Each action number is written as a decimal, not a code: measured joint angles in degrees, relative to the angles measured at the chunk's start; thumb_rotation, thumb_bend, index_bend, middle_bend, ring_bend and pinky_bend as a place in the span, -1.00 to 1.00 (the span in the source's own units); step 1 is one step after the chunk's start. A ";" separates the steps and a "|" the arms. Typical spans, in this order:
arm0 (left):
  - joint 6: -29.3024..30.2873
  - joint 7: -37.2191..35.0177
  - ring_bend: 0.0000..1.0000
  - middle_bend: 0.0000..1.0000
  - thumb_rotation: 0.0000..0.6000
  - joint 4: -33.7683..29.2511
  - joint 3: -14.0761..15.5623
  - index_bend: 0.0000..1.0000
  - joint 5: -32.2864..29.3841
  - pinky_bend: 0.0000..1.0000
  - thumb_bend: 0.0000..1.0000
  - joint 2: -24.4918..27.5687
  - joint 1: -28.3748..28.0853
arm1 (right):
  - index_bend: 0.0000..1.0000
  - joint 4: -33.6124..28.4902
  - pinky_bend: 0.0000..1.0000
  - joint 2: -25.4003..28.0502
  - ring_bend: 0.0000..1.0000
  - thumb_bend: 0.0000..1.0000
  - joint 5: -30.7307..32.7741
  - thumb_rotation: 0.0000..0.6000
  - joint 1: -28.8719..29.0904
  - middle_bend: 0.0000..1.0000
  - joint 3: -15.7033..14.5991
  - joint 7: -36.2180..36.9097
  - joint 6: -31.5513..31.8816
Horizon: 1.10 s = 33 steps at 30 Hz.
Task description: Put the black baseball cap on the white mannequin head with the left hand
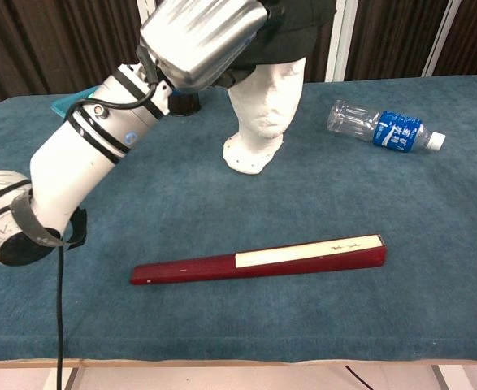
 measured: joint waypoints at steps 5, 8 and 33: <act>0.02 1.13 -0.70 -0.73 1.00 -5.33 0.40 -0.84 -0.16 -0.45 -0.56 0.98 1.56 | -1.00 -0.15 -1.00 -0.15 -1.00 -0.76 0.23 1.00 -0.01 -1.00 0.10 -0.55 0.07; 0.37 1.86 -0.73 -0.76 1.00 -9.69 0.75 -0.86 -0.20 -0.46 -0.58 2.58 3.07 | -1.00 -0.18 -1.00 -0.24 -1.00 -0.76 0.29 1.00 -0.01 -1.00 0.09 -0.97 0.02; 3.57 -9.01 -0.79 -0.79 1.00 -63.34 12.02 -0.97 -19.57 -0.67 -0.50 43.49 39.30 | -1.00 -1.67 -1.00 -3.07 -1.00 -0.76 2.12 1.00 1.01 -1.00 0.17 -10.03 -2.13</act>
